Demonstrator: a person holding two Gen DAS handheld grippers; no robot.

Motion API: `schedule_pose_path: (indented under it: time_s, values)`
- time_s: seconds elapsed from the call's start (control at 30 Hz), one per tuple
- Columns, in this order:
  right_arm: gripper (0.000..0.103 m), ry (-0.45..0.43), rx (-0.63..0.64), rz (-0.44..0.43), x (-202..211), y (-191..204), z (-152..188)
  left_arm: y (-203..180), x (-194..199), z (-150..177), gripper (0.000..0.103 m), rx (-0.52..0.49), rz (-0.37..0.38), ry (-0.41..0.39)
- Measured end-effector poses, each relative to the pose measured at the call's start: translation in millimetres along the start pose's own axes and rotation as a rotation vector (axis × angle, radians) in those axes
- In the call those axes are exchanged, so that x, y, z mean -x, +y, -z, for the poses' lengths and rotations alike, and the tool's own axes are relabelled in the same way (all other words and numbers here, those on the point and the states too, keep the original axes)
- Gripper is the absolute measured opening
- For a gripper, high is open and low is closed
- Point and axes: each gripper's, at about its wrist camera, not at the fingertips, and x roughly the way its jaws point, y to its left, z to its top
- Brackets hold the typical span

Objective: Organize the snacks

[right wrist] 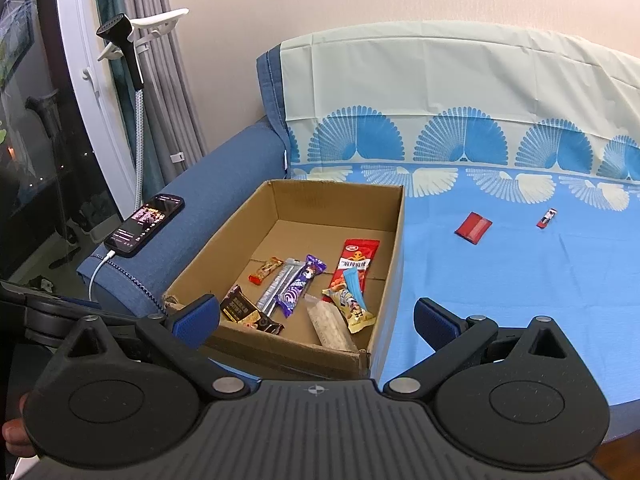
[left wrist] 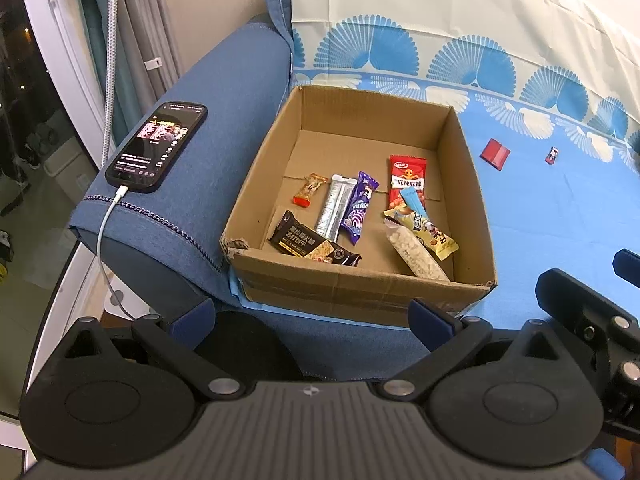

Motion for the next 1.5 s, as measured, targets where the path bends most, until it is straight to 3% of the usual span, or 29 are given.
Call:
schedule_pose_path:
  time_s: [0.57, 0.83, 1.03, 1.27, 1.5]
  values:
    - [0.102, 0.03, -0.029, -0.002, -13.0, -8.9, 2.2, -8.2, -14.0, -4.9, 0.103, -0.013, -0.009, 0.032]
    - [0.102, 0.043, -0.088, 0.011, -21.1, -27.5, 4.9, -29.0, -21.6, -15.8, 0.103, -0.047, 0.002, 0.058]
    - [0.102, 0.015, -0.154, 0.078, -16.4, -64.5, 6.9, -69.8, -26.4, -35.8, 0.103, -0.123, 0.033, 0.052]
    - [0.102, -0.016, -0.277, 0.213, -11.1, -140.1, 13.0, -131.1, -42.1, -71.7, 0.103, -0.191, 0.099, 0.072]
    - [0.102, -0.042, -0.376, 0.339, -31.6, -223.1, 9.7, -212.2, -92.3, -120.5, 0.103, -0.244, 0.144, 0.136]
